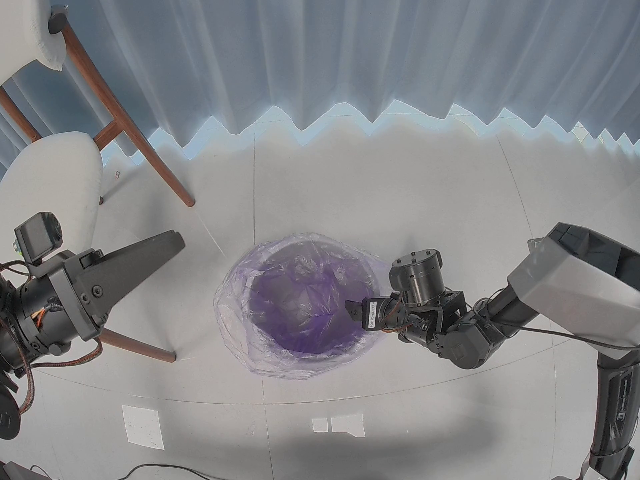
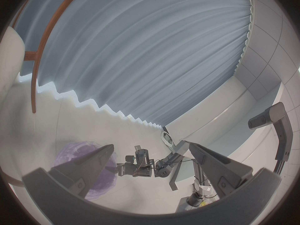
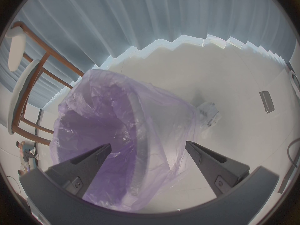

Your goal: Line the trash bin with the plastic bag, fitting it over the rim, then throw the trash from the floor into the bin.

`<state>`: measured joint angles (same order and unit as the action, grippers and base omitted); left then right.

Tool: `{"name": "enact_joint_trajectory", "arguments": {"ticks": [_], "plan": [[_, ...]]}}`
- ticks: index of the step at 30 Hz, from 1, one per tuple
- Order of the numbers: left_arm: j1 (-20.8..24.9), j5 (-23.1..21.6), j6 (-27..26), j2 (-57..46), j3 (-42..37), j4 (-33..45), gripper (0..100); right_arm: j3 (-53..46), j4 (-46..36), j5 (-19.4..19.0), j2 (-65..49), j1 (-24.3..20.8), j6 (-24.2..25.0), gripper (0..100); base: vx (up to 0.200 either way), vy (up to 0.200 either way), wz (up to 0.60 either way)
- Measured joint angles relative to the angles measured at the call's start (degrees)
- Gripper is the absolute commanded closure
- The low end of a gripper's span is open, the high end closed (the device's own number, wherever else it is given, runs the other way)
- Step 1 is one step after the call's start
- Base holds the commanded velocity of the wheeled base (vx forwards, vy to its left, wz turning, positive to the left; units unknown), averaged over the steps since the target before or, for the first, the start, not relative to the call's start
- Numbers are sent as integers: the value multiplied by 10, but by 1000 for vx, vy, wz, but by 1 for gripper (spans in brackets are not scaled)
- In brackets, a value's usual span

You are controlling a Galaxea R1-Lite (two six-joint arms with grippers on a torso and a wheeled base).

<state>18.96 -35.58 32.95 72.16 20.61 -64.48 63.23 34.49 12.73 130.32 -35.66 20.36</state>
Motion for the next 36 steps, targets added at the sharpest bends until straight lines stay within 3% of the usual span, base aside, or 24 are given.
{"name": "enact_joint_trajectory", "arguments": {"ticks": [1, 2, 7, 11, 20, 28, 32, 36], "plan": [[0, 0, -1, 0, 0, 0, 0, 2, 6, 0, 5, 0, 1, 0, 0, 0, 0], [0, 0, -2, 0, -1, 0, 0, 4, 11, 0, 9, 0, 1, 100, 0, 0, 0], [1, 0, -16, 0, -3, 0, 0, 13, 59, -2, 34, 1, 8, 100, 0, 0, 0], [2, 0, -26, 0, -7, 0, 0, 31, 103, -13, 61, 2, 42, 100, 0, 0, 0], [3, 0, -29, 1, -10, 0, 0, 26, 114, -57, 57, 17, 75, 100, 0, 0, 0], [-1, -1, -24, 3, -4, 0, 0, -103, 181, -141, -15, 45, 87, 100, 0, 0, 0], [-12, -1, 1, 5, 7, 3, 0, -191, 296, -192, -44, 66, 72, 100, 0, 0, 0], [-37, -3, 64, 12, 28, 7, 0, -285, 411, -276, -62, 96, 38, 100, 0, 0, 0]]}}
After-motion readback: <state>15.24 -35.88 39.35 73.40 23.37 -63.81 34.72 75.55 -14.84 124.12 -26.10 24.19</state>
